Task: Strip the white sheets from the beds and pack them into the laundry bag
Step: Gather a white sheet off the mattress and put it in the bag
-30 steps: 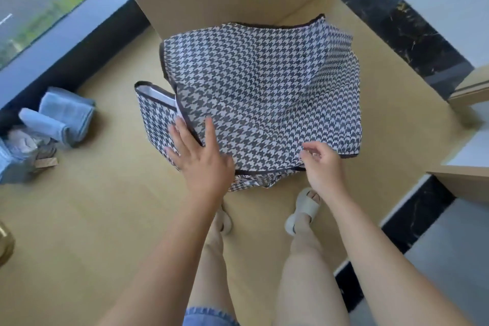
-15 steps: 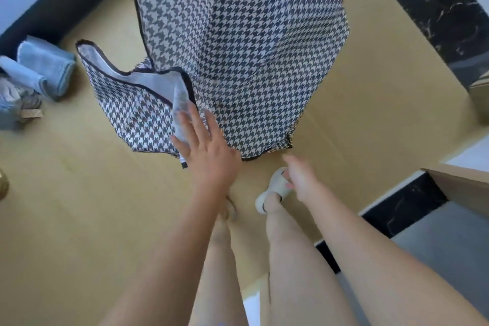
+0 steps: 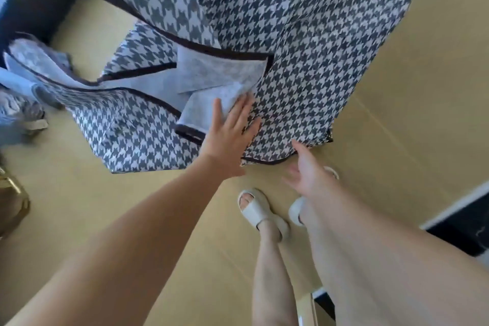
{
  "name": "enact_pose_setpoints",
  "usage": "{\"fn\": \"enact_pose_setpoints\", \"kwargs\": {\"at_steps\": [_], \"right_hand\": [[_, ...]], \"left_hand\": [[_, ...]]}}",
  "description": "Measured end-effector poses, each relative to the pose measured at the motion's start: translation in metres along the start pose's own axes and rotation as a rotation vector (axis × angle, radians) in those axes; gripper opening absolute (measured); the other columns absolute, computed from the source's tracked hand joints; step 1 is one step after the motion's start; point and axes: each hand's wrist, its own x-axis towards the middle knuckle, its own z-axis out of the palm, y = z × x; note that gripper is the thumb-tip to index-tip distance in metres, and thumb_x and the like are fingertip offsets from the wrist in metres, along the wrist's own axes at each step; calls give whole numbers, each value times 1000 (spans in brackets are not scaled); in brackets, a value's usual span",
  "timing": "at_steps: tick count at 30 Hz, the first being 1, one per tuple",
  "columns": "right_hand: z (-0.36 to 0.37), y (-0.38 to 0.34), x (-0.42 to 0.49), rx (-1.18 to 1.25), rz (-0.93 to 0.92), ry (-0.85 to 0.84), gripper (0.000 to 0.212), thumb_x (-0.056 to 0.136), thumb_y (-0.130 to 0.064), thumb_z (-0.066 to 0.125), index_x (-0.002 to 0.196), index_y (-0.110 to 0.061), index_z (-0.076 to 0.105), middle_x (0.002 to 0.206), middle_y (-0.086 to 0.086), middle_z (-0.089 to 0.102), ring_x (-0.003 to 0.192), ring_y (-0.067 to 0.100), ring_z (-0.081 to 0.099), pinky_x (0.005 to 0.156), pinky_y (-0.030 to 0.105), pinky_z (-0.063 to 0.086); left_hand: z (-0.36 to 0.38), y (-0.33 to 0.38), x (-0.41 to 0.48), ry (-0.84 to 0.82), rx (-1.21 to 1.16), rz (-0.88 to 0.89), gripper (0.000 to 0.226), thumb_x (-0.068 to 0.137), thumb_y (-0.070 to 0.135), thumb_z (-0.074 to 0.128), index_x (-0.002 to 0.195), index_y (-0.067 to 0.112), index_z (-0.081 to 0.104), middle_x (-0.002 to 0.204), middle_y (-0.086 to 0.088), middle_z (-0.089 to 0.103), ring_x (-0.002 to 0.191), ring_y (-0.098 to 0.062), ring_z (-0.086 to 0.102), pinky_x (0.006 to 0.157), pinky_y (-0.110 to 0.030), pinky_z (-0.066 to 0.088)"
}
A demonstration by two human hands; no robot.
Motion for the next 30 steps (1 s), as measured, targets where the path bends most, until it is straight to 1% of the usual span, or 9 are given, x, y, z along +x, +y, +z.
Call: {"fn": "enact_pose_setpoints", "kwargs": {"at_steps": [3,6,10,14,17,20,23,27,30], "right_hand": [[-1,-3,37,12,-7,27,65,88,-47,62,141,-19,38,142,6,40,126,22,44,96,40,47],[1,-9,60,92,-63,-27,63,82,-49,67,134,-21,45,132,3,50,117,20,50,93,41,48],[11,-22,60,366,-106,-183,28,89,-23,65,113,-12,55,111,9,64,106,23,61,89,40,52],[15,-40,37,318,-248,17,33,85,-3,63,117,-8,54,116,10,65,97,22,64,73,32,54],[13,-51,-17,232,-409,125,46,78,-1,67,120,-14,53,112,3,67,89,16,63,65,29,50],[10,-55,-94,48,-676,65,44,78,-1,70,111,-23,51,88,-13,71,85,8,67,76,30,53],[3,-63,-151,-147,-787,-133,29,82,-18,69,107,-26,56,78,-13,71,77,5,67,71,23,50],[-3,-84,-177,-137,-675,-171,21,88,-46,58,100,-28,60,96,-4,66,82,15,65,64,29,48],[13,-97,-191,-26,-647,-205,17,90,-41,60,97,-25,60,97,-4,68,88,15,65,69,31,53]], "left_hand": [[31,-3,37,-53,124,-32,115,78,73,53,151,17,-16,148,-28,-34,135,-42,-36,97,-67,-20],[46,-6,56,-64,67,-101,86,93,51,46,152,22,-10,151,-24,-32,140,-39,-29,102,-69,-14],[41,-8,56,-79,-43,-76,56,101,39,31,152,30,10,157,-20,-18,145,-37,-18,104,-71,-9],[6,-9,38,-75,-258,-41,69,95,46,39,153,24,7,160,-16,-6,146,-36,-9,108,-69,-2],[-36,2,12,162,-541,85,88,77,50,47,152,14,18,156,-15,24,145,-35,17,112,-61,11],[-65,16,-6,456,-598,77,82,71,51,47,139,6,41,118,-14,65,107,-31,65,97,-61,39],[-94,-1,-18,619,-731,-116,41,81,22,45,117,7,55,64,-5,65,56,-27,65,76,-45,52],[-138,-51,-45,332,-1064,-90,15,94,16,43,92,16,58,59,0,46,62,-30,53,55,-32,37],[-167,-78,-54,168,-981,-46,20,97,15,42,78,20,47,63,3,48,59,-17,47,52,-30,33]]}}
